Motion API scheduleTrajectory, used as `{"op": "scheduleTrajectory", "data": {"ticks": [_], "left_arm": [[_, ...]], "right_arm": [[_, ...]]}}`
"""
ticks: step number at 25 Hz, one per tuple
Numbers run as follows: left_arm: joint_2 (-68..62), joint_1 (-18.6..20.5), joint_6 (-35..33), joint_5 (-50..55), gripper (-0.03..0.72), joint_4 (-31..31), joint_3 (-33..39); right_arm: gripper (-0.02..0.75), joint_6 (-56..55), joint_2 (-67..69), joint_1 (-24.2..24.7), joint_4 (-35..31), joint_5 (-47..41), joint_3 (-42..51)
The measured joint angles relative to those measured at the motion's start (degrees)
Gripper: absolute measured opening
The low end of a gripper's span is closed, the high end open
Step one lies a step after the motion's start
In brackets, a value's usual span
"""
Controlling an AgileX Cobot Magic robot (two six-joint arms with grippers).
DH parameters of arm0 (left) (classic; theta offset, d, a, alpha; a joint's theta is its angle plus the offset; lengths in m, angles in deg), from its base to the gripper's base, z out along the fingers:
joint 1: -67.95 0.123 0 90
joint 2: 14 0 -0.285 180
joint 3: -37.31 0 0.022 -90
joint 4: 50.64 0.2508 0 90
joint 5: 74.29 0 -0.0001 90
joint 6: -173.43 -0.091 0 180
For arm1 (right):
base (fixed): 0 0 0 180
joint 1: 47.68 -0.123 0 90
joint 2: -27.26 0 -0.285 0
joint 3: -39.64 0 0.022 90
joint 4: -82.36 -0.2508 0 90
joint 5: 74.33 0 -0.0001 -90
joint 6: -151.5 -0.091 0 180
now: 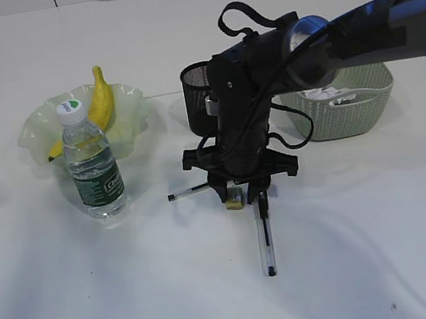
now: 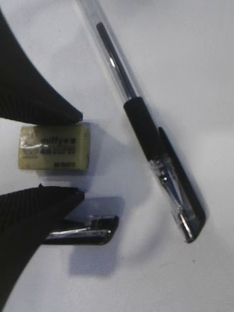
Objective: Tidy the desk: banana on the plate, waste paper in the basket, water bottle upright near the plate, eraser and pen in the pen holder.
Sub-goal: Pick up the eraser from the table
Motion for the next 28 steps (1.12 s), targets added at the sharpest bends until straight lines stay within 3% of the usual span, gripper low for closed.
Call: {"op": "scheduleTrajectory", "data": {"ticks": [5,13,19,28], "left_arm": [[0.0,0.0,0.0,0.0,0.236,0.0,0.0],[0.0,0.0,0.0,0.0,0.236,0.0,0.0],[0.0,0.0,0.0,0.0,0.236,0.0,0.0],[0.0,0.0,0.0,0.0,0.236,0.0,0.0]], "right_arm": [[0.297,0.0,0.0,0.0,0.0,0.0,0.0],[0.189,0.2,0.0,0.0,0.0,0.0,0.0],[0.185,1.4,0.1,0.0,0.0,-1.0,-0.6],[0.182,4.3,0.8,0.0,0.0,-5.5,-9.3]]}}
